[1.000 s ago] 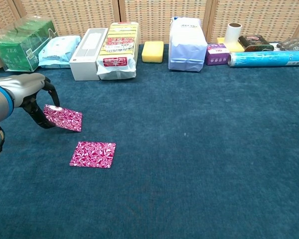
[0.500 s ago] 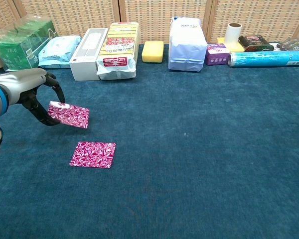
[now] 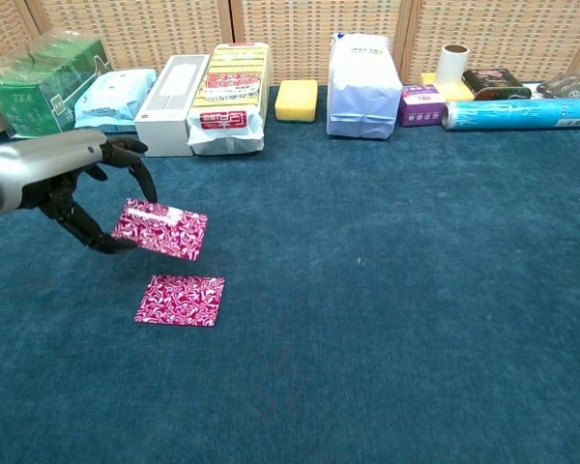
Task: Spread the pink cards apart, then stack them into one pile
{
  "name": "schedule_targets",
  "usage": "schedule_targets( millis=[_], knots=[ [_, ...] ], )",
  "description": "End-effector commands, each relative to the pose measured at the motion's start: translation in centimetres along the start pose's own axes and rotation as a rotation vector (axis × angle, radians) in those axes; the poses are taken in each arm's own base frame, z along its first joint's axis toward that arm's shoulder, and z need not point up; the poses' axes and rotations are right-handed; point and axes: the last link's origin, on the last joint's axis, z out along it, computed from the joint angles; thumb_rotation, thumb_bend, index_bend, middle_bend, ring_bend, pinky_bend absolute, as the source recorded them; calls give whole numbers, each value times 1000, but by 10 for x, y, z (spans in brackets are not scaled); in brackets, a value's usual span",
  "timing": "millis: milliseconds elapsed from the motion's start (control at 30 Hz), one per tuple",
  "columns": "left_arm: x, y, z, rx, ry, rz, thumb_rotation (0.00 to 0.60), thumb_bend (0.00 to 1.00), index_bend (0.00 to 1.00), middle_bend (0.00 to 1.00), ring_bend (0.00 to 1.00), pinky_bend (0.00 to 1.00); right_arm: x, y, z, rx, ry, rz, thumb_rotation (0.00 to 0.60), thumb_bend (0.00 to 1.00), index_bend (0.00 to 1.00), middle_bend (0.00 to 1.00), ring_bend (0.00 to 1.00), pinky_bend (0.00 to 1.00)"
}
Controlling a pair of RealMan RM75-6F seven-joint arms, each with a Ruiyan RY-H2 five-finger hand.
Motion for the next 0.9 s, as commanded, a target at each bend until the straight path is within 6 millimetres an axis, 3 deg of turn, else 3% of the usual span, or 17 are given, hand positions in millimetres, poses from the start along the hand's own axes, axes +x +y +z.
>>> schedule_targets(
  millis=[33, 367, 900],
  knots=[
    [-20, -16, -7, -31, -50, 23, 600, 242, 365, 0, 0, 121, 0, 0, 0, 0, 0, 0, 600, 0, 118, 93, 14, 0],
    [-38, -25, -8, -60, -72, -24, 600, 243, 365, 0, 0, 121, 0, 0, 0, -1, -3, -3, 600, 0, 118, 95, 13, 0],
    [-53, -15, 9, -27, -100, -67, 600, 242, 365, 0, 0, 121, 1, 1, 1, -7, -5, 3, 600, 0, 118, 98, 14, 0]
  ],
)
